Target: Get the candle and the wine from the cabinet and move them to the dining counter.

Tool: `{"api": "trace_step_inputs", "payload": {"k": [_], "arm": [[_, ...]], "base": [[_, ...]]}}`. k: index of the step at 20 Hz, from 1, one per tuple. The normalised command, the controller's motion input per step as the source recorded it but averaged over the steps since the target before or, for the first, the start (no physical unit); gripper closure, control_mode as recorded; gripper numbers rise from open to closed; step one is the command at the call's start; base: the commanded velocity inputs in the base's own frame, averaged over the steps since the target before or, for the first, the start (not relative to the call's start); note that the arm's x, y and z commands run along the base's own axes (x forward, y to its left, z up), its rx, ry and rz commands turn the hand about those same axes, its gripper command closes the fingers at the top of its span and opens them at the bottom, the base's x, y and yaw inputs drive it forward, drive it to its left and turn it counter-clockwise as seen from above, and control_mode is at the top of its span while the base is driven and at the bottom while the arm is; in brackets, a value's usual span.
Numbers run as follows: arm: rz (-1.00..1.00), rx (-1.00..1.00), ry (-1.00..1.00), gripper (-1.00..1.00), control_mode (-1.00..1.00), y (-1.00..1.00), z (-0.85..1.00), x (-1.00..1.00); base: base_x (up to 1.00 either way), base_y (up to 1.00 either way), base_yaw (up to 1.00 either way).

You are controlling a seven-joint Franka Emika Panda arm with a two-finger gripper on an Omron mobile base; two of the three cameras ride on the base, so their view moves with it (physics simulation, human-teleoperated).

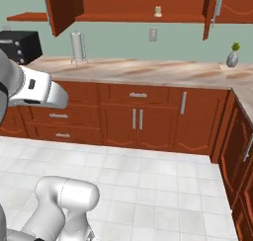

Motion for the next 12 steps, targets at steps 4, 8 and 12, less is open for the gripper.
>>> {"api": "trace_step_inputs", "payload": {"k": [4,8,12], "arm": [[0.00,0.00,0.00,-1.00,1.00,0.00,0.00,0.00],[0.00,0.00,0.00,-1.00,1.00,0.00,0.00,0.00],[0.00,0.00,0.00,-1.00,1.00,0.00,0.00,0.00]], "base": [[1.00,-0.20,0.00],[1.00,-0.42,0.00],[1.00,-0.52,-0.03]]}}
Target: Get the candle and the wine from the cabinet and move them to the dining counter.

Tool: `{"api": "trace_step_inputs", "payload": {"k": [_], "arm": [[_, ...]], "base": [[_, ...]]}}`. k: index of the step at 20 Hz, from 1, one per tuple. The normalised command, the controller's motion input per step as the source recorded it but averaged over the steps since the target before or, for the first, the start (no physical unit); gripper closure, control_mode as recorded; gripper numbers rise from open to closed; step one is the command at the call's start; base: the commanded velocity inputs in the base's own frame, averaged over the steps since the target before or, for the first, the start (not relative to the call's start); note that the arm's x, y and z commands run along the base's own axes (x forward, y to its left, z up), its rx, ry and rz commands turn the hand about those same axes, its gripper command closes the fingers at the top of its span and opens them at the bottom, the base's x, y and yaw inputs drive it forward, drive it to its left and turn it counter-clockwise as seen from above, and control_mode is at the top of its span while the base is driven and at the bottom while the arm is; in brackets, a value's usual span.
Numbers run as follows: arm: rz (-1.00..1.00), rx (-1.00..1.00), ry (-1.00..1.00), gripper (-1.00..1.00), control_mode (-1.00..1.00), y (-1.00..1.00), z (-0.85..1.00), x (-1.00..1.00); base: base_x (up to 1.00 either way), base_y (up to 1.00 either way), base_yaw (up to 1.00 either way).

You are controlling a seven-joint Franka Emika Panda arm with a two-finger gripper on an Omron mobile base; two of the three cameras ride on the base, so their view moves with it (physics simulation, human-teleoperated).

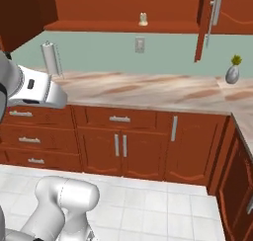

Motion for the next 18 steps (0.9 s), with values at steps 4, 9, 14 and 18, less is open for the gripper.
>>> {"api": "trace_step_inputs", "payload": {"k": [4,9,14,18], "arm": [[0.00,0.00,0.00,-1.00,1.00,0.00,0.00,0.00],[0.00,0.00,0.00,-1.00,1.00,0.00,0.00,0.00],[0.00,0.00,0.00,-1.00,1.00,0.00,0.00,0.00],[0.00,0.00,0.00,-1.00,1.00,0.00,0.00,0.00]], "base": [[1.00,-0.41,-0.02],[1.00,-0.26,0.00],[0.89,-0.13,0.00],[0.58,-0.14,0.00]]}}
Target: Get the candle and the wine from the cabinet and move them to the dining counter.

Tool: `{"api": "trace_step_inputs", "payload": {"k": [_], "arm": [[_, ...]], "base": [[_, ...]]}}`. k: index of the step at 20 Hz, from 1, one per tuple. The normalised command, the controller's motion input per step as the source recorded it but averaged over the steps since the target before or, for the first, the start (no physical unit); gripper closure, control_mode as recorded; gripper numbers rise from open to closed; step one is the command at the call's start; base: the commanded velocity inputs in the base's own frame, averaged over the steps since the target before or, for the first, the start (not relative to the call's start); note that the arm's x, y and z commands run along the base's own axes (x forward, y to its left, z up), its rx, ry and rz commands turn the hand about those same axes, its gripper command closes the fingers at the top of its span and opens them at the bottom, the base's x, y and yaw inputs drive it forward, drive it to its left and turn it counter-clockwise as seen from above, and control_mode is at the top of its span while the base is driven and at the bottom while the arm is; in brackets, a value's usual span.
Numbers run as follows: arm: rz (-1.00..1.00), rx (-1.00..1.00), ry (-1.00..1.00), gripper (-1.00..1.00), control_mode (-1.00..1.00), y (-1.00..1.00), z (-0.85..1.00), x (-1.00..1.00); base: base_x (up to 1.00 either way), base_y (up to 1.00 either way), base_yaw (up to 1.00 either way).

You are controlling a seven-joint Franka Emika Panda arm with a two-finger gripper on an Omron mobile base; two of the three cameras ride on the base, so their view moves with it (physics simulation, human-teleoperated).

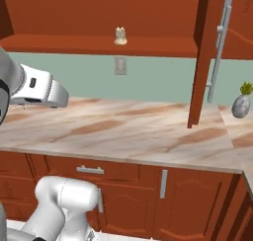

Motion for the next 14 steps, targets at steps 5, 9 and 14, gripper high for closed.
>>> {"api": "trace_step_inputs", "payload": {"k": [5,9,14], "arm": [[0.00,0.00,0.00,-1.00,1.00,0.00,0.00,0.00],[0.00,0.00,0.00,-1.00,1.00,0.00,0.00,0.00],[0.00,0.00,0.00,-1.00,1.00,0.00,0.00,0.00]], "base": [[0.53,-0.20,0.00],[0.72,-0.27,0.00],[0.57,-0.40,0.03]]}}
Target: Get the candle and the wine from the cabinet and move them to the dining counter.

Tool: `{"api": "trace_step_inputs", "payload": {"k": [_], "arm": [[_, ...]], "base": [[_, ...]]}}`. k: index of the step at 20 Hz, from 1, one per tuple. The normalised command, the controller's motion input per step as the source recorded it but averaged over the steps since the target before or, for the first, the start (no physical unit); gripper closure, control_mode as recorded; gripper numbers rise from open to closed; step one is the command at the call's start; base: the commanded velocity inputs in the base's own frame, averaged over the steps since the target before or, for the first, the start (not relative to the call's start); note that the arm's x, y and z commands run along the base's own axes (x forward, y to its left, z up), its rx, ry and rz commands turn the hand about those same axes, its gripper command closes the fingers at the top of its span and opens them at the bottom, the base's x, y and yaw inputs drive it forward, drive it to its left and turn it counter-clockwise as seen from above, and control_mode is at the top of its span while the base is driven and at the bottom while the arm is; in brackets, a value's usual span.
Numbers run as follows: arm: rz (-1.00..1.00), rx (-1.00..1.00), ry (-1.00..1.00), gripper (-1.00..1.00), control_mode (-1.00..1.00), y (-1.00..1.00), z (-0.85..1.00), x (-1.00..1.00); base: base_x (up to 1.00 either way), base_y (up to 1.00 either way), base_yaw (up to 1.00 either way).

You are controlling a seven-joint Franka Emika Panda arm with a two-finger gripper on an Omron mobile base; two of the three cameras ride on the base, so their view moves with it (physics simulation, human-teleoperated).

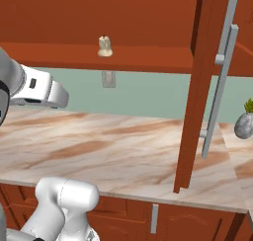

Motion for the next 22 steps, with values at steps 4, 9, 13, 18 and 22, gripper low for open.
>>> {"api": "trace_step_inputs", "payload": {"k": [4,9,13,18,22], "arm": [[0.00,0.00,0.00,-1.00,1.00,0.00,0.00,0.00],[0.00,0.00,0.00,-1.00,-1.00,0.00,0.00,0.13],[0.00,0.00,-0.07,-1.00,-1.00,-0.05,0.18,0.14],[0.00,0.00,-0.20,-1.00,-1.00,0.00,0.52,0.00],[0.00,0.00,-0.17,-1.00,-1.00,0.00,0.53,0.14]], "base": [[0.50,-0.38,0.02],[0.23,-0.08,0.00],[0.00,0.00,0.00],[0.00,0.00,0.00],[0.00,0.00,0.00]]}}
